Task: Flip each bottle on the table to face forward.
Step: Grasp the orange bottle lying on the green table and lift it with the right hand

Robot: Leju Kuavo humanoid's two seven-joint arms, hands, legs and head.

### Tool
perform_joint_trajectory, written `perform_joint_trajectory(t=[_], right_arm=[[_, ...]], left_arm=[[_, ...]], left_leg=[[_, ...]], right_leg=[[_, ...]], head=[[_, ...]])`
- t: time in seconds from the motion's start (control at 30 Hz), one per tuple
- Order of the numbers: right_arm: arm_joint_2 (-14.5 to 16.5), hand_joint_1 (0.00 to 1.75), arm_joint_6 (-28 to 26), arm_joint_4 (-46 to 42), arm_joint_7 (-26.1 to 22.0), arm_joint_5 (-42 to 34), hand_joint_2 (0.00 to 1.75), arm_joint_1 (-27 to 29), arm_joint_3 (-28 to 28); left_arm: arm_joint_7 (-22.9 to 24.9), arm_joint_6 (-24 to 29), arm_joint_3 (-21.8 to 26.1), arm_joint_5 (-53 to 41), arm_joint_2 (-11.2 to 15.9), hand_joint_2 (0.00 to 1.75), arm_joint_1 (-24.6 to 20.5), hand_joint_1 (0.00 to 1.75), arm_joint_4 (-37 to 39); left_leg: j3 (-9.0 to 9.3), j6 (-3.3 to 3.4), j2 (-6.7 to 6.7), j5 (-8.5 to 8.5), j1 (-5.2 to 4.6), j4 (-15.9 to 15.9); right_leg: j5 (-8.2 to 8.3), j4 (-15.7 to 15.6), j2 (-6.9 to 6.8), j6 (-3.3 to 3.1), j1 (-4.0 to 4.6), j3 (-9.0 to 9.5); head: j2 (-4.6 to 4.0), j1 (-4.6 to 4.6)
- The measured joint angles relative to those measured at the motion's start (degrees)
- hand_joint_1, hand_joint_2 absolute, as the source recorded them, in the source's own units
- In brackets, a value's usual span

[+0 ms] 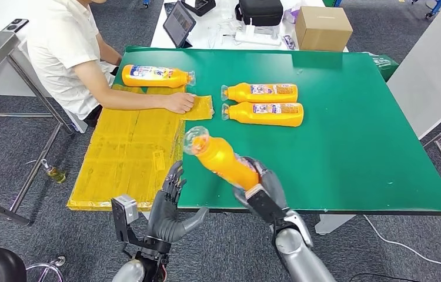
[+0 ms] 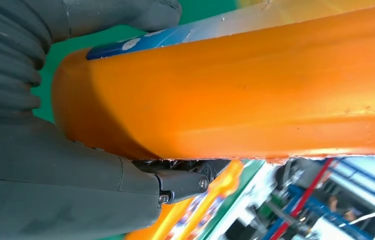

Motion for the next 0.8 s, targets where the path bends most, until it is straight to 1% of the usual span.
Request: perform_joint_trajectory(t=[0.17,0.3,0.43,0.57,0.77,0.8], right_arm=[[2.16,1.75,-1.09,-0.1,-0.9,-0.61,1.75,0.2,4.61],[3.22,1.75,-1.46,0.51,-1.22,-0.64,1.75,-0.02,8.1],[3.97,1.75,-1.67,1.61,-2.07,-0.63,1.75,-0.23,11.13],[4.69,1.75,-2.6,2.21,-2.46,0.02,1.75,-0.29,14.23],[4.79,1.75,-3.05,2.76,-1.96,0.37,1.75,-1.03,16.28],[4.76,1.75,-3.53,2.93,-1.7,0.54,1.75,-1.25,16.7]], left_arm=[[1.23,0.69,-0.73,2.58,0.0,1.75,-1.64,0.0,1.5],[1.5,-0.16,-1.68,4.63,0.0,1.75,-2.85,0.0,2.38],[1.71,-0.32,-1.82,8.75,-0.02,1.75,-3.86,0.0,2.78],[1.04,1.25,-1.35,11.8,-0.45,1.75,-4.5,0.0,2.74],[-0.18,2.68,-0.83,13.31,-0.91,1.75,-4.54,0.0,2.64],[-0.3,2.65,-0.72,14.25,-0.94,1.75,-4.52,0.03,2.49]], left_leg=[[0.0,-0.01,0.0,0.01,0.03,0.0],[0.0,-0.01,0.0,0.02,0.04,0.0],[-0.02,-0.01,-0.01,0.01,0.02,0.0],[-0.02,-0.01,-0.01,0.01,0.02,0.0],[-0.02,-0.01,0.0,0.01,0.02,0.0],[-0.02,-0.01,0.0,0.01,0.02,0.0]], right_leg=[[0.0,0.01,0.0,0.0,0.03,-0.02],[0.0,0.02,0.0,0.0,0.03,-0.02],[0.0,0.01,0.0,0.0,0.02,-0.03],[0.0,0.01,-0.01,0.0,0.02,-0.04],[0.0,0.01,-0.01,0.0,0.02,-0.05],[0.0,0.01,0.0,0.0,0.02,-0.05]], head=[[0.0,-0.01],[0.0,0.0],[0.0,0.02],[0.0,0.0],[0.0,0.01],[0.0,0.02]])
